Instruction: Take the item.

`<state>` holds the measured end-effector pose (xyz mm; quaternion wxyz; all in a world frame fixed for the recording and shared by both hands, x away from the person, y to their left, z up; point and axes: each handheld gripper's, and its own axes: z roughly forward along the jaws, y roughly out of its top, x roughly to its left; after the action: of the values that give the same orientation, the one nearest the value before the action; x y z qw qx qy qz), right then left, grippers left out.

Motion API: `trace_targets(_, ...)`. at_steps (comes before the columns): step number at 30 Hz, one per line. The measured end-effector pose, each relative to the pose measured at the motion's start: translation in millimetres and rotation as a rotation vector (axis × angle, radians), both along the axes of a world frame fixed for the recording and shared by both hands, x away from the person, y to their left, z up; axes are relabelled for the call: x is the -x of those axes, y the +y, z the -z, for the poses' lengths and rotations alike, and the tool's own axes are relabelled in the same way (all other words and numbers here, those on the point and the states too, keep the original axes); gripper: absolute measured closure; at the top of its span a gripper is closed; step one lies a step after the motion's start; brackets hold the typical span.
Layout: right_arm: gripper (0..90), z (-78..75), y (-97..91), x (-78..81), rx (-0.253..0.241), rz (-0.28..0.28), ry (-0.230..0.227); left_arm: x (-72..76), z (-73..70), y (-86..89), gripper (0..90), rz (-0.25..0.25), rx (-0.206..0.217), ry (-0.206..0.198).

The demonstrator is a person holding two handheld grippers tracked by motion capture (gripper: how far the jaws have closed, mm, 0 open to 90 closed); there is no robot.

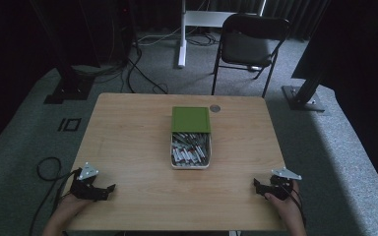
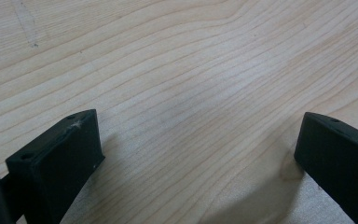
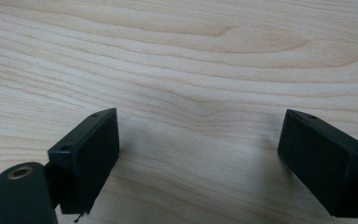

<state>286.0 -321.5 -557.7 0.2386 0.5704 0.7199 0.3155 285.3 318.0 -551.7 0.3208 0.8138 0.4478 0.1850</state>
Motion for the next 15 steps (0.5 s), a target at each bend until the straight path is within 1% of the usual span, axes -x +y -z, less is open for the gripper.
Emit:
trace_targets(4,12.7,0.0,0.1,0.1,0.000,0.002,0.000,0.2,-0.2,1.3,1.4,0.003,0.008,0.002)
trace_targets(7,12.7,0.1,0.2,0.3,0.001,0.003,-0.001,0.3,0.0,0.1,1.3,0.003,-0.002,0.000)
trace_targets(15,12.7,0.1,0.3,0.4,0.001,0.005,-0.001,0.3,0.1,0.5,1.4,0.008,-0.002,0.000)
